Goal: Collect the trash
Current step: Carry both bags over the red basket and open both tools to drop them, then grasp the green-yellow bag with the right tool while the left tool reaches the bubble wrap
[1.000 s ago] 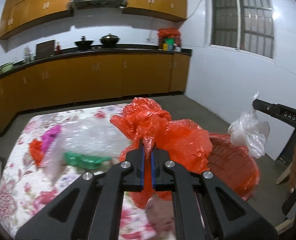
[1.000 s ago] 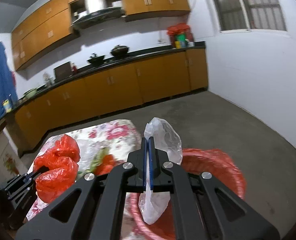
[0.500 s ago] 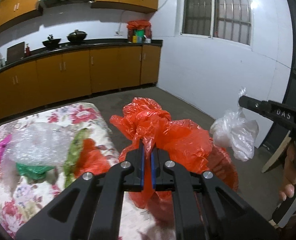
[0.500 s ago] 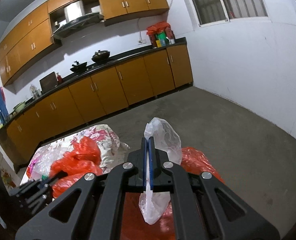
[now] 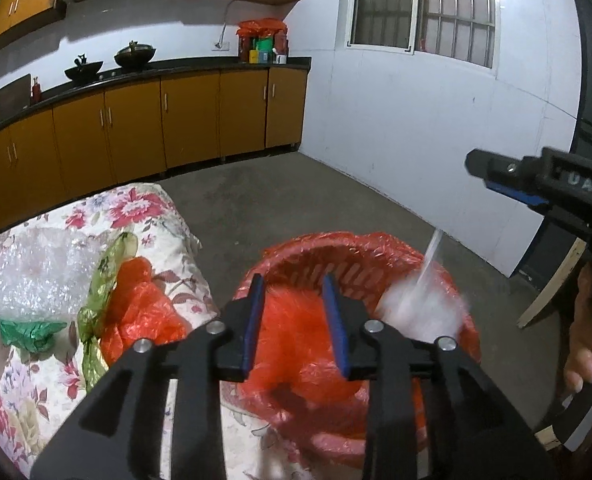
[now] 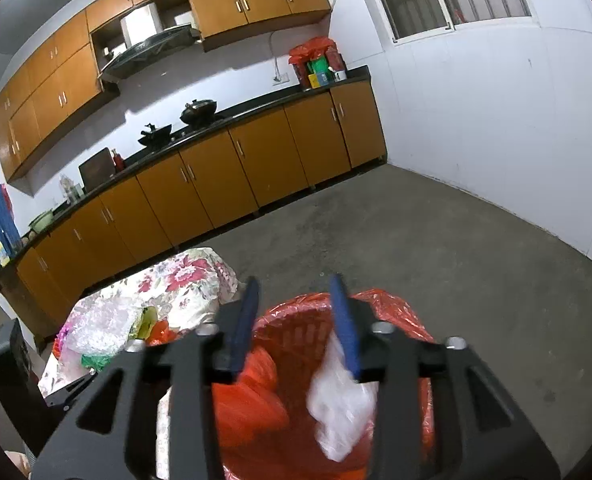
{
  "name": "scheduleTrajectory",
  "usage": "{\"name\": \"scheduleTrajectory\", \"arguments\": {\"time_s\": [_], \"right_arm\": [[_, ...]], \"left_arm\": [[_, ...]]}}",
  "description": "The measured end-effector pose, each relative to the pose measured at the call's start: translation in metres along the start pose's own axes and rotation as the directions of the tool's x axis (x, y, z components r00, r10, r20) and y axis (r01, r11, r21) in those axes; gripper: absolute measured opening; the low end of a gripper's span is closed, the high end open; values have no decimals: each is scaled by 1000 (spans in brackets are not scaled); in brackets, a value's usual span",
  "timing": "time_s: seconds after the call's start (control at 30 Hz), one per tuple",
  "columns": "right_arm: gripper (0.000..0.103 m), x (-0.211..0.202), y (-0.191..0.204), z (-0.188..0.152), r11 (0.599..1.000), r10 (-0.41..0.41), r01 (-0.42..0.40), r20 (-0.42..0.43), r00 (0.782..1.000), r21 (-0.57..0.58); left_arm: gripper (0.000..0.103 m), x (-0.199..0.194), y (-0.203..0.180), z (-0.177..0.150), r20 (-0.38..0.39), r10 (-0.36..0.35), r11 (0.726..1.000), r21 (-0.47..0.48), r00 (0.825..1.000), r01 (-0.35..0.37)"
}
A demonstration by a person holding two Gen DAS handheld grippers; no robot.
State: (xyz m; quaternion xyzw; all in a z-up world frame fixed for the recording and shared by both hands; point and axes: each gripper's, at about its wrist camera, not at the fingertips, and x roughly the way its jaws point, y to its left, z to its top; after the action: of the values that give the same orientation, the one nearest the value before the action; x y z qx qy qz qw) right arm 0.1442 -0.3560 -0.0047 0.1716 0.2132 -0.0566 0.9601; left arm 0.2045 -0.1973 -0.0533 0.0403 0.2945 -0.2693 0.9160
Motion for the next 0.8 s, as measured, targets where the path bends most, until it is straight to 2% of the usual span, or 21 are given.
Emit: {"name": "scheduleTrajectory", "arguments": {"time_s": [0.1,0.2,0.3,0.37,0.43,0.63,0.8], "right_arm": [[41,-3,-1,-1,1000,-7,7,3,1000,4],[41,-8,3,0,1000,-23,23,11,1000,-13],[41,-13,12,0,998,-36,37,22,999,-45],[47,-15,21,-2,997,-41,43,31,999,-71],[57,-18,31,-7,994,-44,48,44,998,-101],[67,-15,65,-19,981,-24,31,40,999,-190],[67,-1,95,-30,978,29,-31,-12,999,-207]], "left_arm": [[35,-5,7,-1,0,19,1000,-11,1000,-19],[43,-16,17,-3,15,58,998,-31,998,-57],[62,-33,28,-6,44,132,990,-58,990,-129],[74,-43,37,-9,61,187,980,-77,981,-182],[78,-56,49,-14,73,238,968,-93,968,-231],[86,-87,91,-29,59,365,924,-143,929,-354],[88,-114,140,-46,30,475,865,-202,880,-460]]}}
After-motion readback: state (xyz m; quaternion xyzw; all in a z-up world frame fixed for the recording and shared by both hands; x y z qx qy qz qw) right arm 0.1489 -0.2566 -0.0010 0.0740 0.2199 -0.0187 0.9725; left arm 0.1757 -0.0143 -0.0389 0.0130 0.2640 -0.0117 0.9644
